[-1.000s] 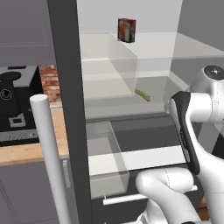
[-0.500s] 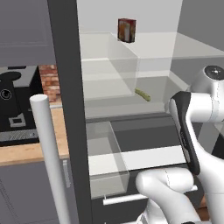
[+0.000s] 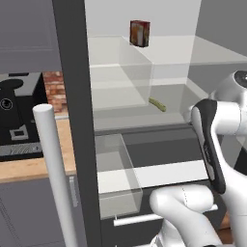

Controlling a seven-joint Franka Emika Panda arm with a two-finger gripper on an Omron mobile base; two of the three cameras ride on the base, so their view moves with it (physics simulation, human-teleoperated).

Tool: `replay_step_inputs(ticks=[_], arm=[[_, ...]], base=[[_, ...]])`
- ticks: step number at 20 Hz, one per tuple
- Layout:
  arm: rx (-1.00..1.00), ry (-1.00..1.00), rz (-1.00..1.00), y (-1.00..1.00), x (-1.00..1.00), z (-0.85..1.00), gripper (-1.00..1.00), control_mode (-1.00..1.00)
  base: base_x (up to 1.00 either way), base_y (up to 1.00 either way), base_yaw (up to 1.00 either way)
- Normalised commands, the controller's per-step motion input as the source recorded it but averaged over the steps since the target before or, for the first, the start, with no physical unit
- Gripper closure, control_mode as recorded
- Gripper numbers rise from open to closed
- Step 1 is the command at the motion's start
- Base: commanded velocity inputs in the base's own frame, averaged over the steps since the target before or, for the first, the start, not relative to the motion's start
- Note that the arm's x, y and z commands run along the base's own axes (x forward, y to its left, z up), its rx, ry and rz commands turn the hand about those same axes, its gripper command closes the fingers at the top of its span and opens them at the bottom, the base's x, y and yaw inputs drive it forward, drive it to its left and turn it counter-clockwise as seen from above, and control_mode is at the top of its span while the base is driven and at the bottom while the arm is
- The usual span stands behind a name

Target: Pick the egg and butter from the fridge and place them by the bowl for mixing.

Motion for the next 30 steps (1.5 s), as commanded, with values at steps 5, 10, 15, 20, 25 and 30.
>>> replay_step_inputs(ticks=[5,10,15,20,25,30], arm=[[0.1,-0.16,0.1,0.01,0.0,0.49,-1.0,-1.0],[0.11,-0.16,0.06,0.14,0.06,0.45,-1.0,-1.0],[0.11,-0.02,0.01,0.33,0.2,0.3,-1.0,-1.0],[0.05,0.0,0.0,0.36,0.37,-0.1,-1.0,-1.0],[0.0,-0.03,0.0,0.09,0.28,-0.56,-1.0,-1.0],[0.0,-0.13,0.0,0.02,0.36,-0.54,-1.0,-1.0]], base=[[0.0,0.0,0.0],[0.0,0.0,0.0],[0.0,0.0,0.0],[0.0,0.0,0.0],[0.0,0.0,0.0],[0.0,0.0,0.0]])
